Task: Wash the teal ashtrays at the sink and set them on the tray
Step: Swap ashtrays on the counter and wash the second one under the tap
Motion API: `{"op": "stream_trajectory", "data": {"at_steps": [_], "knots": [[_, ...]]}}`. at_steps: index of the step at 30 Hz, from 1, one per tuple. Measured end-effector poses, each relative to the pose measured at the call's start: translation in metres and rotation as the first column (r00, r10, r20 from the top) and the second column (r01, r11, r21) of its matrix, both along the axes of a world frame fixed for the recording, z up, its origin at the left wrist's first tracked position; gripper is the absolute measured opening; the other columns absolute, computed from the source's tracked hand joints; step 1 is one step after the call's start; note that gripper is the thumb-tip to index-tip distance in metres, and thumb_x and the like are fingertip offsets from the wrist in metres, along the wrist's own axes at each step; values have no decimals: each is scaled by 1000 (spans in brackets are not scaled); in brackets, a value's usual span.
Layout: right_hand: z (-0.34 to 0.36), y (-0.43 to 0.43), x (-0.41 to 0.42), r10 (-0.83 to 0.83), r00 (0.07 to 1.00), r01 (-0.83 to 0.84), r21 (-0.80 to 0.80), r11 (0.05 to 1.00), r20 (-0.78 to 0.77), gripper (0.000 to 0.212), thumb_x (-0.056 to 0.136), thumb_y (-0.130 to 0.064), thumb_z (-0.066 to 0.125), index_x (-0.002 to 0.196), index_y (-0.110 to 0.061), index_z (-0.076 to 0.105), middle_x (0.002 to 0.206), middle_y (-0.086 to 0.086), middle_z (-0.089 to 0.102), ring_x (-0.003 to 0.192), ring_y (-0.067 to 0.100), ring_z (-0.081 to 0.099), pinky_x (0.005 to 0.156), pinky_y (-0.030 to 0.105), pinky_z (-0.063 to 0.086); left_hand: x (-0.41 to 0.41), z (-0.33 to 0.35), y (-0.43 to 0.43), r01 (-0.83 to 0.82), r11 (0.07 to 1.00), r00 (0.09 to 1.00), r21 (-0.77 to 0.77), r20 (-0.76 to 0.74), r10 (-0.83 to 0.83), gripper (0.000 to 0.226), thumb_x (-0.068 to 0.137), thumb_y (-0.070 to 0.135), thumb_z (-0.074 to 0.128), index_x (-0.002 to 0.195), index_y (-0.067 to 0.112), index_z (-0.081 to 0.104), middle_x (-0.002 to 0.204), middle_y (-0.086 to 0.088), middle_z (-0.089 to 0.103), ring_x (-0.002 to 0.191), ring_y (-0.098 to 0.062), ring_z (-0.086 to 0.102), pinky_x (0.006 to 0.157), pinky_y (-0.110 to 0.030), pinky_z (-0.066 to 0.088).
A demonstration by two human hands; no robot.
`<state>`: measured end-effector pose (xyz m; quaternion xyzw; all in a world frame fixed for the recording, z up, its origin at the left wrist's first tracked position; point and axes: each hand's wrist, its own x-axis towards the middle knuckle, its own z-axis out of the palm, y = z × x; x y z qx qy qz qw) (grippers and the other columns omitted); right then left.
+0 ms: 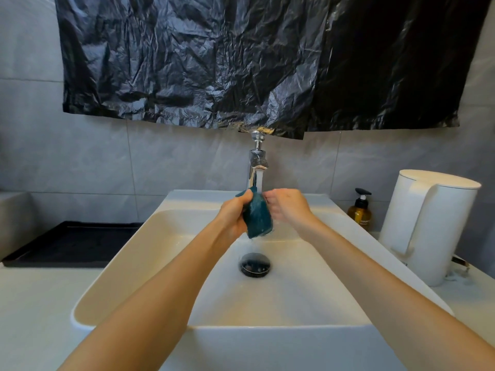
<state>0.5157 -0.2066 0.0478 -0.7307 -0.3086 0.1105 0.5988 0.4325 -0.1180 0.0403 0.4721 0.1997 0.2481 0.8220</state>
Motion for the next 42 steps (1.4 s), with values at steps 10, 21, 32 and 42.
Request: {"op": "stream_trajectory", "data": {"at_steps": [10, 21, 32, 42], "knots": [[108, 6, 3, 166, 770, 7, -269, 963, 616, 69, 96, 3, 35, 152, -31, 15, 156, 3, 26, 56, 14, 53, 45, 25, 41, -2, 4, 4, 9, 994, 991, 110, -132, 5, 28, 91, 28, 60, 110, 9, 52, 103, -10, 59, 101, -27, 54, 85, -39, 46], [78, 13, 6, 40, 588, 192, -187, 963, 808, 49, 97, -10, 33, 141, -29, 45, 142, 4, 50, 116, 23, 53, 90, 38, 49, -8, 7, 8, 20, 1000, 996, -2, -85, -20, 21, 92, 26, 60, 102, 10, 52, 94, -10, 61, 82, -24, 58, 79, -39, 48], [22, -29, 12, 26, 1000, -26, -151, 988, -2, 36, 100, -31, 43, 133, -16, 47, 136, 7, 50, 117, 22, 49, 95, 36, 45, -16, 13, 2, 214, 976, 977, 43, -1, -214, 28, 90, 24, 53, 112, 8, 61, 95, -9, 64, 84, -21, 58, 74, -32, 49], [-13, -48, 10, 371, 724, -318, 196, 928, -581, 54, 84, -61, 55, 120, -22, 59, 120, 10, 65, 112, 28, 60, 94, 43, 50, -16, 12, -7, 365, 931, 929, -35, 85, -361, 32, 95, 32, 47, 116, 10, 58, 102, -9, 63, 94, -21, 59, 82, -33, 51]]}}
